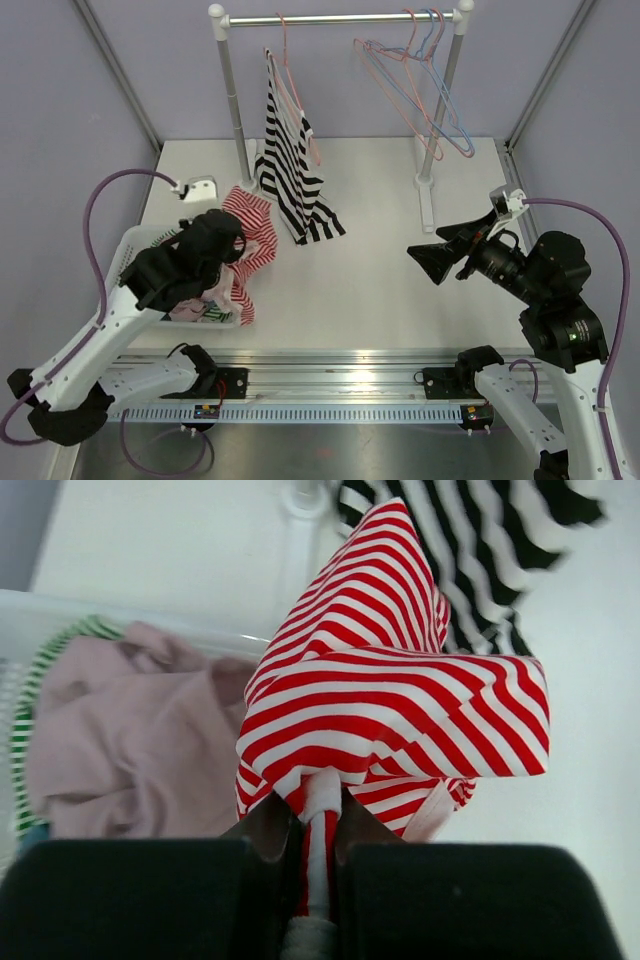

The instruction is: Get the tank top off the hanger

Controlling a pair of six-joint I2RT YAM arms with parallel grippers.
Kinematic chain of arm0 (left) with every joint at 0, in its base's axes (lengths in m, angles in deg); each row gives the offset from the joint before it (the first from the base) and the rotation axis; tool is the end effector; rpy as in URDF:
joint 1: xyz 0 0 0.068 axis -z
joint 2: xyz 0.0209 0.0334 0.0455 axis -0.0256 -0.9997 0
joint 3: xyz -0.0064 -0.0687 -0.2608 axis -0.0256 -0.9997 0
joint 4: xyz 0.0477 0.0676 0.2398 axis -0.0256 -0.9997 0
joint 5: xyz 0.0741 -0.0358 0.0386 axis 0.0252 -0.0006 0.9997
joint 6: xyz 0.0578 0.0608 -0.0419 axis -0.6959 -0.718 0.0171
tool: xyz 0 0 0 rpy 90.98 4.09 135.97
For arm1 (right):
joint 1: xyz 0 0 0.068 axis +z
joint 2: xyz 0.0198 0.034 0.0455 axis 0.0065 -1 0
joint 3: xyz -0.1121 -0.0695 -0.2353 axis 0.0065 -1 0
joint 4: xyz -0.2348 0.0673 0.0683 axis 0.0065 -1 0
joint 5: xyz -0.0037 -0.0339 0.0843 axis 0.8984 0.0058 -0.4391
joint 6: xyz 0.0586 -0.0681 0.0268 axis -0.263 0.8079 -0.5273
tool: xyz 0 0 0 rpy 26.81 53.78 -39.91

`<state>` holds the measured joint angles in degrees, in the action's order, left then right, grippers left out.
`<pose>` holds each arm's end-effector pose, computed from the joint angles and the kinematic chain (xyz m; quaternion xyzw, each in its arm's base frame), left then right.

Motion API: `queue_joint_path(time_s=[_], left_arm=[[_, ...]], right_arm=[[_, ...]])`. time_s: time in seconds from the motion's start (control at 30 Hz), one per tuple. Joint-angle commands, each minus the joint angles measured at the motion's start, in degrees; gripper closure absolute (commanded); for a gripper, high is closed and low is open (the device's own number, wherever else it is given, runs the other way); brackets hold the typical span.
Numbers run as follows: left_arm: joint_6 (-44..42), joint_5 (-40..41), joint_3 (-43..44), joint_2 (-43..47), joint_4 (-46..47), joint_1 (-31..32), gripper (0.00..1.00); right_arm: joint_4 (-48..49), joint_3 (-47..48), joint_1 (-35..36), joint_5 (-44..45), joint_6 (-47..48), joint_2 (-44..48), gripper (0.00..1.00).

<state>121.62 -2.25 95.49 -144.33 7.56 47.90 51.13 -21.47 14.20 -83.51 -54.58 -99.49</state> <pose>0.1632 -0.0981 0.3606 -0.0601 0.8578 0.0038 0.5104 0.1178 0.0736 0.4141 -0.1740 0.7172 0.3426 0.5814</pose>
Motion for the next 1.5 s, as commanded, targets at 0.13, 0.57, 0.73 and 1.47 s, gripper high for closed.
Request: queue_joint_path(time_s=[0.13,0.57,0.73,1.47], left_arm=[[-11.81,-15.28,0.72,1.83,5.54,-27.79,1.00],[-2.34,-28.57,-10.43,-11.96,9.94,-66.84,1.00],[1.02,-40.96,-16.15,-19.34,11.34,-76.06,1.00],[-4.52,-49.14,-12.12,-2.84,10.82,-80.13,0.01]], right_arm=[[4.99,0.90,-0.24,-2.27,-1.58,-1.25,0.00],[8.94,-0.51,-0.24,-5.09,-3.16,-1.51,0.00],[11.23,-2.35,-0.24,-6.23,-4.65,-1.69,0.00],[28.33,-1.64,-0.24,-9.74,-16.58,-9.24,0.00]])
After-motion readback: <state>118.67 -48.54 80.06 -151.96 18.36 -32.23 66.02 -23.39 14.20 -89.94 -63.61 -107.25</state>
